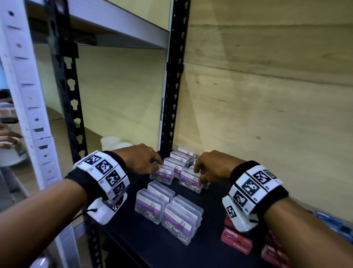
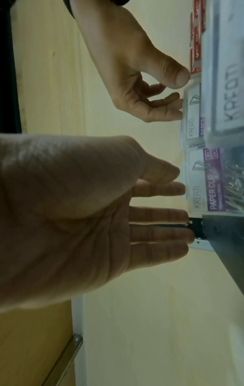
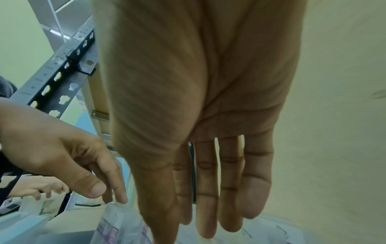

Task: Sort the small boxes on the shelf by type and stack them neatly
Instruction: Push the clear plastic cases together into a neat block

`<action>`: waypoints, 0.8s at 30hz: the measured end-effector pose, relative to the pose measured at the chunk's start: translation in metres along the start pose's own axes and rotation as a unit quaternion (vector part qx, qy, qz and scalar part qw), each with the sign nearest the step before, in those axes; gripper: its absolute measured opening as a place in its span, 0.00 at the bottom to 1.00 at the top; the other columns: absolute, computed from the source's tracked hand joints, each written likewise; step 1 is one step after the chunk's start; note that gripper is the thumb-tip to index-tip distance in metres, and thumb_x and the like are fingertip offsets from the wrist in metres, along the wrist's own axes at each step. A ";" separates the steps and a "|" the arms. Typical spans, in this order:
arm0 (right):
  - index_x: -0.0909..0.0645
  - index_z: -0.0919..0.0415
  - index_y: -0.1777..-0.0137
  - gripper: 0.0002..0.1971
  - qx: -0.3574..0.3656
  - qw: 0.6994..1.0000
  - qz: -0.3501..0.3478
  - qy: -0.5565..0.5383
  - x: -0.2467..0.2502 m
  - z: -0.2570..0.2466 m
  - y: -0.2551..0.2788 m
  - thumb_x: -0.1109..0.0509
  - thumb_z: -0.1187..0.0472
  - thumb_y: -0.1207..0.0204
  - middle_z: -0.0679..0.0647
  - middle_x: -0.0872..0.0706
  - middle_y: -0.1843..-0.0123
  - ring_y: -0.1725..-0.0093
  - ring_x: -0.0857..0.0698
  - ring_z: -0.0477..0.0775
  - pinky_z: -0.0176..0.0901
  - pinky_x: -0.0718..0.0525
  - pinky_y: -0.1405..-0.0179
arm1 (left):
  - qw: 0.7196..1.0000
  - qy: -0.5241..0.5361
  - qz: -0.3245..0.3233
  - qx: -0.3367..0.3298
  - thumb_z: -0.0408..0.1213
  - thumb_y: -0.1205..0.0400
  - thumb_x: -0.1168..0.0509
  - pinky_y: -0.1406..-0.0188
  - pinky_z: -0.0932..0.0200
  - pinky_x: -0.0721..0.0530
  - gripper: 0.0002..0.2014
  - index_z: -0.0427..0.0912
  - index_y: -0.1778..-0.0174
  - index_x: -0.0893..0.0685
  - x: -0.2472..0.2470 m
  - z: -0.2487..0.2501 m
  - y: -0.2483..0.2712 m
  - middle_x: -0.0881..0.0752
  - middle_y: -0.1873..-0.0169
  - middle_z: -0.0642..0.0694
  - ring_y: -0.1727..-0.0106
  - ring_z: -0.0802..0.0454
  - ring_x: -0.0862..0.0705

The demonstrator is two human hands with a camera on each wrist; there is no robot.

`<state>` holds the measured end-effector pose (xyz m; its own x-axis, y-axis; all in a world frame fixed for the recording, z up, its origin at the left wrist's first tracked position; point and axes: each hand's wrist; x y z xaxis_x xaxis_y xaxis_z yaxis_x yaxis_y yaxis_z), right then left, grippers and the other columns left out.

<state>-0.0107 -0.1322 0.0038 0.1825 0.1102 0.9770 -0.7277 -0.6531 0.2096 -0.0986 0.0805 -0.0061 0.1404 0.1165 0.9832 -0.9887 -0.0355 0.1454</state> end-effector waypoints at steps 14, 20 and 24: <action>0.13 0.57 0.48 0.11 -0.002 1.000 0.017 0.021 0.001 -0.010 -0.007 0.19 0.58 0.29 0.50 0.11 0.53 0.54 0.13 0.51 0.40 0.18 0.59 | 1.000 0.006 -0.004 -0.007 0.51 0.13 0.39 0.35 0.59 0.25 0.15 0.59 0.32 0.17 0.003 0.000 -0.007 0.15 0.35 0.55 0.37 0.54 0.19; 0.17 0.48 0.38 0.20 0.006 1.000 -0.024 0.010 0.001 -0.009 0.005 0.19 0.52 0.29 0.46 0.10 0.51 0.55 0.14 0.46 0.37 0.23 0.63 | 1.000 0.006 -0.023 -0.019 0.50 0.13 0.40 0.36 0.62 0.28 0.16 0.59 0.30 0.18 0.005 0.006 0.000 0.16 0.34 0.57 0.36 0.56 0.20; 0.16 0.50 0.36 0.21 0.015 0.999 -0.050 0.009 0.002 -0.010 0.020 0.20 0.49 0.28 0.45 0.12 0.46 0.49 0.15 0.48 0.41 0.19 0.52 | 0.998 0.008 -0.045 -0.030 0.53 0.13 0.40 0.29 0.55 0.27 0.16 0.61 0.30 0.19 0.005 0.013 0.006 0.18 0.32 0.58 0.33 0.56 0.22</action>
<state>-0.0318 -0.1377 0.0105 0.2403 0.1891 0.9521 -0.6859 -0.6609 0.3044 -0.1030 0.0681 0.0015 0.2293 0.1331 0.9642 -0.9733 0.0346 0.2267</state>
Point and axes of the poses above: each hand's wrist, its own y-axis away from the middle knuckle, its own x-axis out of the back of the hand, z = x × y
